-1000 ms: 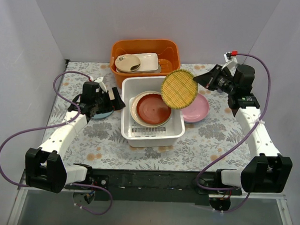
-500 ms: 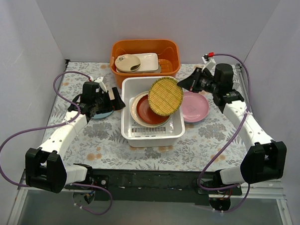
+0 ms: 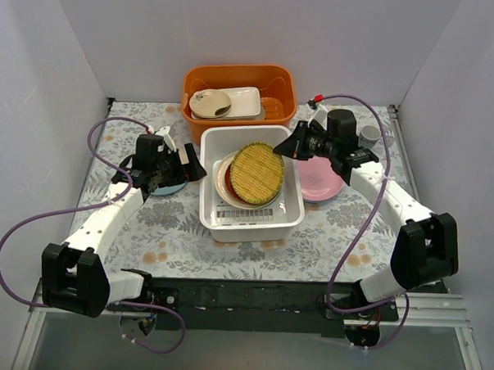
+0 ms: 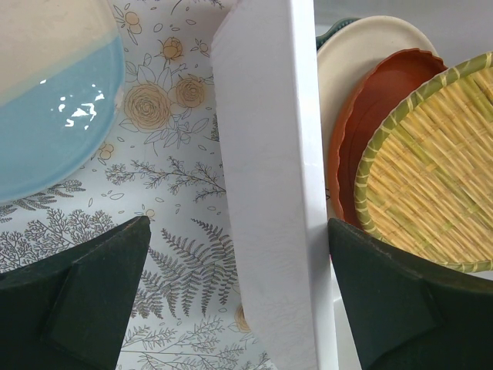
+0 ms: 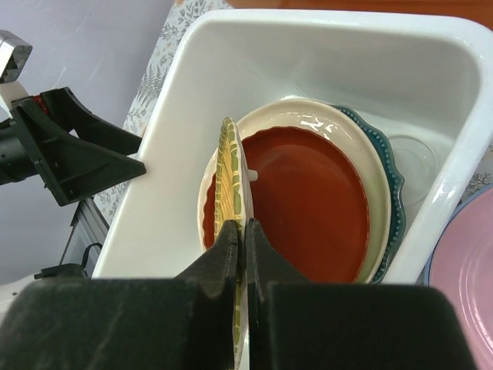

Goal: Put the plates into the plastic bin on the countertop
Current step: Place the plate in the plastic bin.

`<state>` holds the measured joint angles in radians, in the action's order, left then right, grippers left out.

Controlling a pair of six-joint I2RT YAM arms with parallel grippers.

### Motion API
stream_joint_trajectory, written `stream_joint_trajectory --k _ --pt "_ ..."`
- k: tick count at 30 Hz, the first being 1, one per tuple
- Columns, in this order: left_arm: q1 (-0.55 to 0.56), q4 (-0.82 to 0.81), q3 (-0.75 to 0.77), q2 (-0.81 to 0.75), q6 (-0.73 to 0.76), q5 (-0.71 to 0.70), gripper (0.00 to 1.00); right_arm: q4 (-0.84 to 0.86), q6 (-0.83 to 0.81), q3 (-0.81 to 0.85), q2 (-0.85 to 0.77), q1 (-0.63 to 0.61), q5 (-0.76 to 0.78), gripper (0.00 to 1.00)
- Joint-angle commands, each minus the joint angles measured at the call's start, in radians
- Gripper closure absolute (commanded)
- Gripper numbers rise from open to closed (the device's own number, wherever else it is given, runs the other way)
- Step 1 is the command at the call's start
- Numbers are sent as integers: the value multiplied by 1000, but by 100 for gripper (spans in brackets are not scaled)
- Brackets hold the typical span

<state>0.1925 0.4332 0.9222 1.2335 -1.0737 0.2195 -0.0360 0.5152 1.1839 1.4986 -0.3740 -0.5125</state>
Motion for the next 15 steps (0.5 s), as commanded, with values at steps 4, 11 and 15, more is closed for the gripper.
stream_joint_trajectory --k 4,11,15 --pt "-7 16 -11 -14 17 -32 2 62 -10 33 20 -29 5 99" --pt "-5 18 -11 -12 18 -37 2 48 -15 36 57 -46 9 98" --pt "-5 18 -11 -11 17 -39 2 38 -29 46 80 -57 17 89"
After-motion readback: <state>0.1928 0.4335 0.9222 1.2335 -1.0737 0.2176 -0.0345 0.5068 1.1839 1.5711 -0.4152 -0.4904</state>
